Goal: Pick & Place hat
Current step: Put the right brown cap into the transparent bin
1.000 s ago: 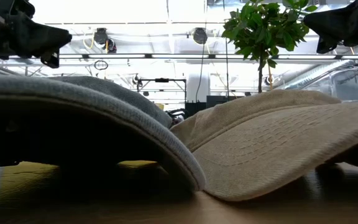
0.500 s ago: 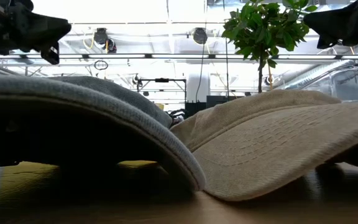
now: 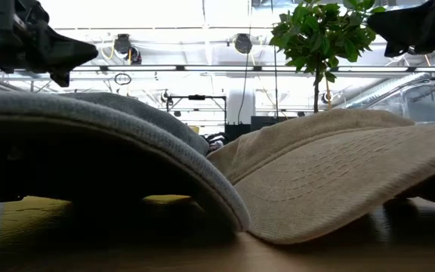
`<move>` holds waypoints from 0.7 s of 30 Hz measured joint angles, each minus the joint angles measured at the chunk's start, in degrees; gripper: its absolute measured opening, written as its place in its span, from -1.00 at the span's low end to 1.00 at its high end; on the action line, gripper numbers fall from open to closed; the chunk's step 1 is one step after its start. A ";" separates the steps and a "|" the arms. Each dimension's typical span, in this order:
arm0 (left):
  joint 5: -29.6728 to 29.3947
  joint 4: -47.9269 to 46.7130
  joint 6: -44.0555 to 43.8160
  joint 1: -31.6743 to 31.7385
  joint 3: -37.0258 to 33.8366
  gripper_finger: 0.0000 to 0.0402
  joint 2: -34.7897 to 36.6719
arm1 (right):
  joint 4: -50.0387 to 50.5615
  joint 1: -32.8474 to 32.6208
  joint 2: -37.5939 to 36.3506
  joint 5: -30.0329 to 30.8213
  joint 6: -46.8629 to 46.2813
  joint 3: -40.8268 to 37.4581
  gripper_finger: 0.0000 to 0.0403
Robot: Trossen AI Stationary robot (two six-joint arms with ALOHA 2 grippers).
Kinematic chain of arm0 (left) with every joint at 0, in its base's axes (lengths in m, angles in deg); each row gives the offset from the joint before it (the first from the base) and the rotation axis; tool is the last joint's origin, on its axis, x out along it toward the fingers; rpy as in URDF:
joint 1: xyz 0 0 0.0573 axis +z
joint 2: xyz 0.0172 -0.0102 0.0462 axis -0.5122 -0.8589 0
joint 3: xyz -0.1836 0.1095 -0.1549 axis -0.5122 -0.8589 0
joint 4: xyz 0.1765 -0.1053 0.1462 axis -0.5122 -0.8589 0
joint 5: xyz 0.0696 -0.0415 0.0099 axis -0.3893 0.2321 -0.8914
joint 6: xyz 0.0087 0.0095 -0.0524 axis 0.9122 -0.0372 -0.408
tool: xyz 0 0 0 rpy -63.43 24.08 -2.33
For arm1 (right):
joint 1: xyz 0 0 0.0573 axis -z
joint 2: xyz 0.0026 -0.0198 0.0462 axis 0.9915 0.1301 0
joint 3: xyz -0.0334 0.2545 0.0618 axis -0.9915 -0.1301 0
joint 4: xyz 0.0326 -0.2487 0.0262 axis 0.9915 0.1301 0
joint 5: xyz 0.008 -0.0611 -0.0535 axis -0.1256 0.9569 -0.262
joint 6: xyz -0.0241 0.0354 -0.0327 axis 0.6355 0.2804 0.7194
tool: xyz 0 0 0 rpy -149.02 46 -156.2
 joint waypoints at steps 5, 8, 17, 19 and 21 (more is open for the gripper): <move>-0.33 2.17 0.36 0.00 0.00 -0.77 -0.82 | 1.11 0.00 6.84 0.23 -0.08 5.03 -0.60; -2.46 2.83 3.77 0.02 0.00 -0.77 -0.81 | -0.04 0.01 12.98 4.66 -0.04 10.34 -0.46; -2.09 7.26 4.53 0.00 0.04 -0.77 -1.67 | 12.35 0.11 37.47 8.99 -1.82 33.20 -0.21; 0.18 4.69 2.79 0.00 0.02 -0.77 -2.41 | 16.99 0.29 43.61 8.83 -3.88 38.04 -0.19; 1.63 3.10 1.97 0.00 0.04 -0.77 -3.11 | 19.72 0.30 49.01 8.78 -4.71 42.23 -0.18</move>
